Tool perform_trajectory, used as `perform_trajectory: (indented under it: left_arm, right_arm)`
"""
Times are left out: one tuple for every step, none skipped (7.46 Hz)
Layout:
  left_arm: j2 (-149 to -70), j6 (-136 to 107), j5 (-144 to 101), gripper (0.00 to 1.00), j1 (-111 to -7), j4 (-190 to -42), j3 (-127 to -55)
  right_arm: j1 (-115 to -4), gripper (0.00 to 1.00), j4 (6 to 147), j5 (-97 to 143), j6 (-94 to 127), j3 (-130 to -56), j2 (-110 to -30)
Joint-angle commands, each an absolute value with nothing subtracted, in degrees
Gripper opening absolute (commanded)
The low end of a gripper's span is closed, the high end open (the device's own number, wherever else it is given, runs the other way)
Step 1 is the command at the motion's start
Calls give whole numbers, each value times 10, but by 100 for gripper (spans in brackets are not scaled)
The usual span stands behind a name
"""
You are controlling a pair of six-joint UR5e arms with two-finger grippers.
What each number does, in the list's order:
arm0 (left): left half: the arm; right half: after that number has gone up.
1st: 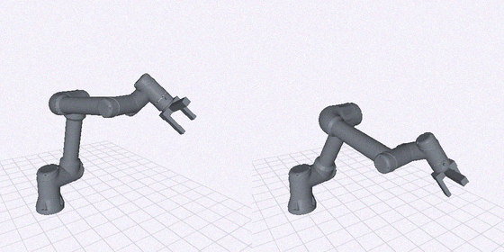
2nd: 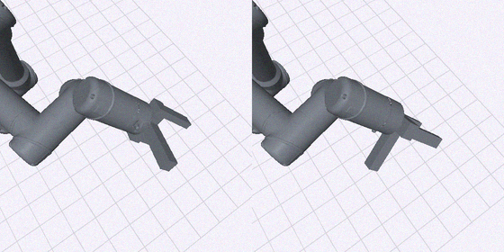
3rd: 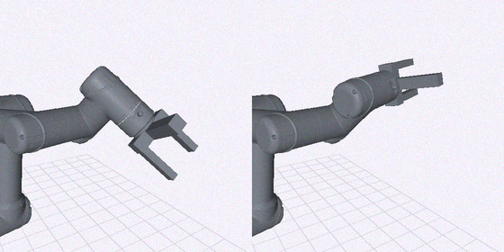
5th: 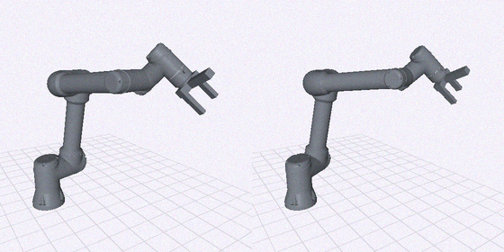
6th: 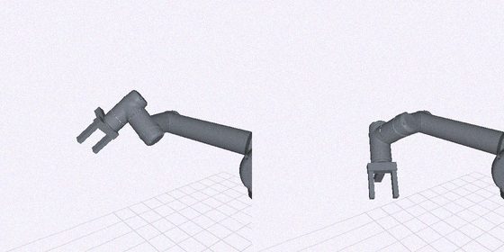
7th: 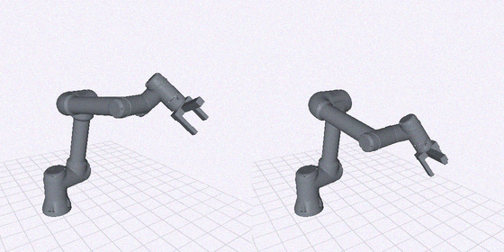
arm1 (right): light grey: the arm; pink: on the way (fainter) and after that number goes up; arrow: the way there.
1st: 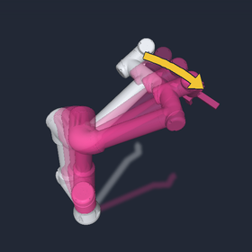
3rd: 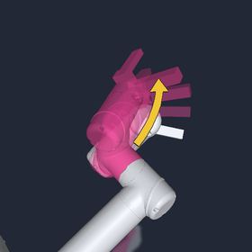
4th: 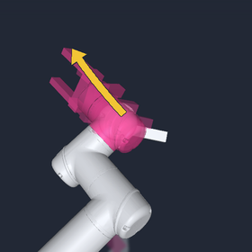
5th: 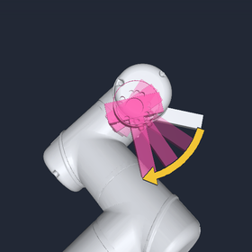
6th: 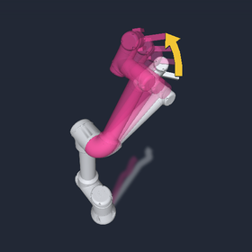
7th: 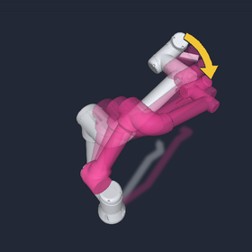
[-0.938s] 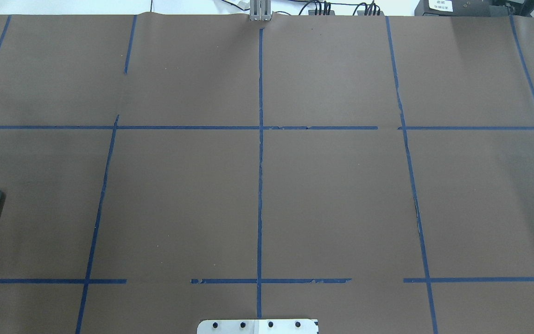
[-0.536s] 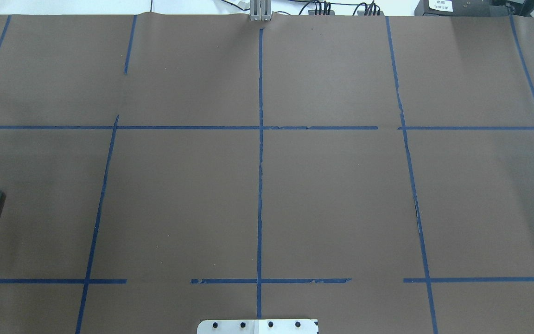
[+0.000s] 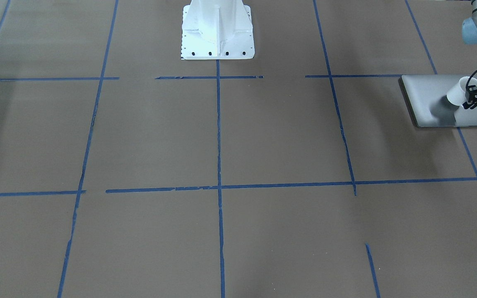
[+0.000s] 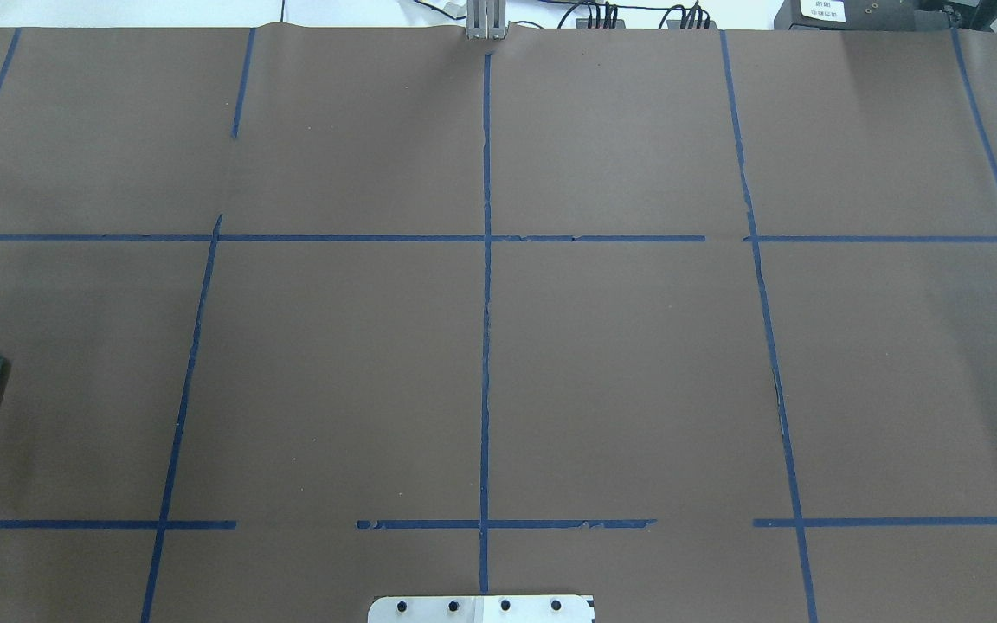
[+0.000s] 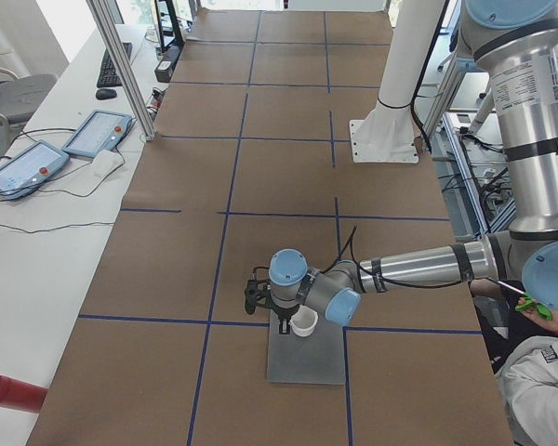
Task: Place cup on laptop
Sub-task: 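Lower the white cup onto the silver laptop lid with the left gripper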
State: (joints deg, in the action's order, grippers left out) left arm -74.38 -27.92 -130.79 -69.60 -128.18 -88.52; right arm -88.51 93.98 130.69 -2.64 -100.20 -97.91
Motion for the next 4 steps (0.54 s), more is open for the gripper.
perform_trajectory:
  left_arm:
    - [-744, -278, -1311, 0, -689, -1282, -884]
    - [-744, -278, -1311, 0, -688, -1282, -882]
    - [-744, -278, -1311, 0, -685, -1281, -879]
    - [-744, -277, -1311, 32, -685, -1282, -878]
  right_arm:
    - [-885, 100, 940, 1307, -26, -1002, -979]
    - [-885, 100, 940, 1307, -26, -1002, -979]
    - [-885, 100, 940, 1307, -26, -1002, -979]
    - [-885, 100, 940, 1307, -26, -1002, -979]
